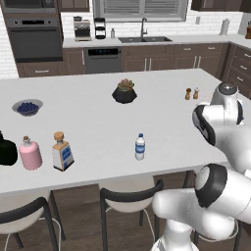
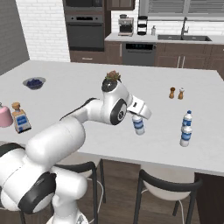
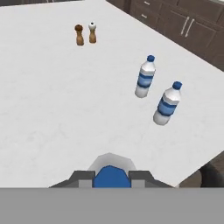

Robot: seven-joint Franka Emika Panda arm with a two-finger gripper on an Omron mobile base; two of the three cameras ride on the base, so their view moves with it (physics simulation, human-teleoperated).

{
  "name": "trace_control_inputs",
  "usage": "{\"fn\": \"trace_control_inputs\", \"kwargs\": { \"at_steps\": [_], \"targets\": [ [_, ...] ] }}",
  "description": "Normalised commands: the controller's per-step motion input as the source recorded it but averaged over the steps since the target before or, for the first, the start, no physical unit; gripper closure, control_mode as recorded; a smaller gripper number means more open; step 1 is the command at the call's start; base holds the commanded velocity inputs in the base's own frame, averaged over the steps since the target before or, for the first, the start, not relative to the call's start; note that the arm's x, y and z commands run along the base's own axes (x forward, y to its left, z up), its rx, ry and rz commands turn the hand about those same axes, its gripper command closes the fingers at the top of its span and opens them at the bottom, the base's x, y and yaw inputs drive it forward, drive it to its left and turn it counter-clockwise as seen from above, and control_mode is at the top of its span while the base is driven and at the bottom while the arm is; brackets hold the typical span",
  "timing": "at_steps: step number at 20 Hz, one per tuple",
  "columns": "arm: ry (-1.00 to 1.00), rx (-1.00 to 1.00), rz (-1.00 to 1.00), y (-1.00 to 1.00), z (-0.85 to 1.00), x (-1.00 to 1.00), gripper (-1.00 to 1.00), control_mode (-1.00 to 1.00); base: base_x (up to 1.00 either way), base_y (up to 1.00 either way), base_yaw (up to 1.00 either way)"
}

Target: Move the plastic bottles in the middle to the plastics group, and the glass bottles in the middle to the glass group.

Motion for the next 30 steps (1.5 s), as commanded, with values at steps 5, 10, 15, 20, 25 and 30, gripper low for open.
{"fn": "trace_control_inputs", "kwargs": {
  "at_steps": [5,10,15,20,25,30],
  "targets": [
    [0.02,0.0,-0.06,-0.7,-0.24,0.36,1.0,-1.0,0.0,0.0,0.0],
    [0.01,0.0,-0.01,-0.59,-0.22,0.39,1.0,-1.0,0.0,0.0,0.0],
    [0.0,0.0,0.0,-0.39,-0.26,0.3,1.0,-1.0,0.0,0.0,0.0],
    [0.0,0.0,0.0,-0.26,-0.32,0.21,1.0,-1.0,0.0,0.0,0.0],
    [0.0,0.0,0.0,-0.24,-0.23,0.24,1.0,-1.0,0.0,0.0,0.0],
    [0.0,0.02,0.0,-0.15,-0.27,0.15,1.0,-1.0,0.0,0.0,0.0]
  ]
}}
